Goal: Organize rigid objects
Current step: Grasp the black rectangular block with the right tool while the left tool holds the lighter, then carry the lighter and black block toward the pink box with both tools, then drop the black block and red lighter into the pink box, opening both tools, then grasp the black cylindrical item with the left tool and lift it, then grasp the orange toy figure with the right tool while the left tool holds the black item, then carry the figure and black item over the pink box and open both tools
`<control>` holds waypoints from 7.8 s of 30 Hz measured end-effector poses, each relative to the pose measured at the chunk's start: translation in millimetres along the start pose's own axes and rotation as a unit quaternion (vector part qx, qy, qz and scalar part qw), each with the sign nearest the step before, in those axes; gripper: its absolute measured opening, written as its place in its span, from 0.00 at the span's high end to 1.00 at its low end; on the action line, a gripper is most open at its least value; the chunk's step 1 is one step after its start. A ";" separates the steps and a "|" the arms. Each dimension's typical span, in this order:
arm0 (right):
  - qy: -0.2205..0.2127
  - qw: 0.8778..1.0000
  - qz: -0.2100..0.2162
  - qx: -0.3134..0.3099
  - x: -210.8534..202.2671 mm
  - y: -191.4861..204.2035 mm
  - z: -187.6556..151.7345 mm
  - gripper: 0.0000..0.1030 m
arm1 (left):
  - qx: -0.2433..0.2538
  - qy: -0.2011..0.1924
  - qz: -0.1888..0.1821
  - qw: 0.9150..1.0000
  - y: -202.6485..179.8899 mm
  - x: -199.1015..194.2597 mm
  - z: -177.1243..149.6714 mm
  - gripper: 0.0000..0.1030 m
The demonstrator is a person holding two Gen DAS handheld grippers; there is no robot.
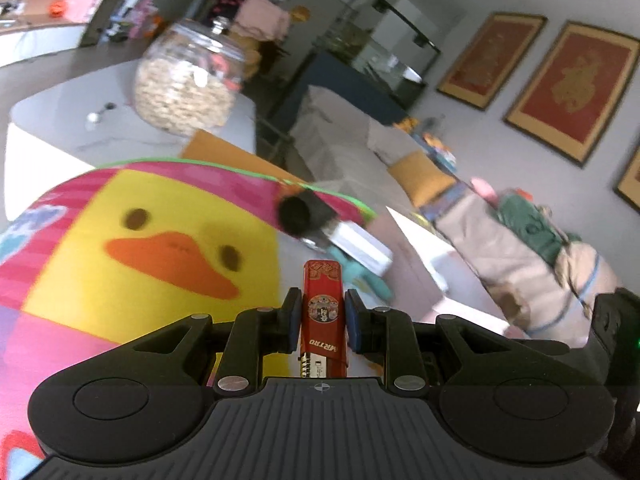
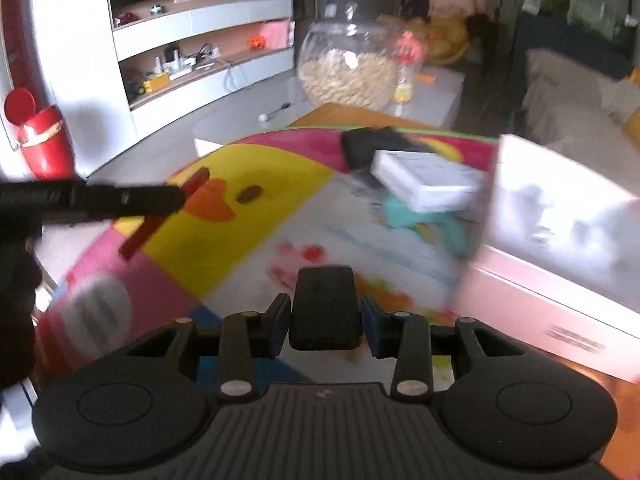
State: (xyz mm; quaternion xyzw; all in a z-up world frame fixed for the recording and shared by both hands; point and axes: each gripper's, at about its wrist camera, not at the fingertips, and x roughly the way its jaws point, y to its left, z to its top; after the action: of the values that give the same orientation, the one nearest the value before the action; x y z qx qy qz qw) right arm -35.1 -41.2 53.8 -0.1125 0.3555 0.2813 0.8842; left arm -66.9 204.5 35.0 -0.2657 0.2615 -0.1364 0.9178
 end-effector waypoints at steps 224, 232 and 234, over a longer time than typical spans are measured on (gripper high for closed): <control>-0.021 0.994 0.024 0.109 -64.2 -62.6 -22.6 0.64 | 0.109 0.166 -0.067 0.978 -49.5 60.4 -31.2 0.50; -0.065 0.978 -0.100 0.168 -117.6 -106.4 -89.2 0.64 | 0.186 0.215 -0.131 0.950 -129.7 88.4 -53.7 0.50; -0.095 0.972 -0.112 0.181 -133.6 -115.6 -96.3 0.64 | 0.199 0.192 -0.137 0.951 -149.7 93.1 -39.6 0.50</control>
State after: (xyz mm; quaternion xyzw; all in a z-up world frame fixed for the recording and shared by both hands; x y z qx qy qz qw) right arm -101.5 -229.8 76.6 0.0380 0.2998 0.1209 0.9456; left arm -28.6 28.7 52.3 -0.0797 0.3617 -0.3583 0.8570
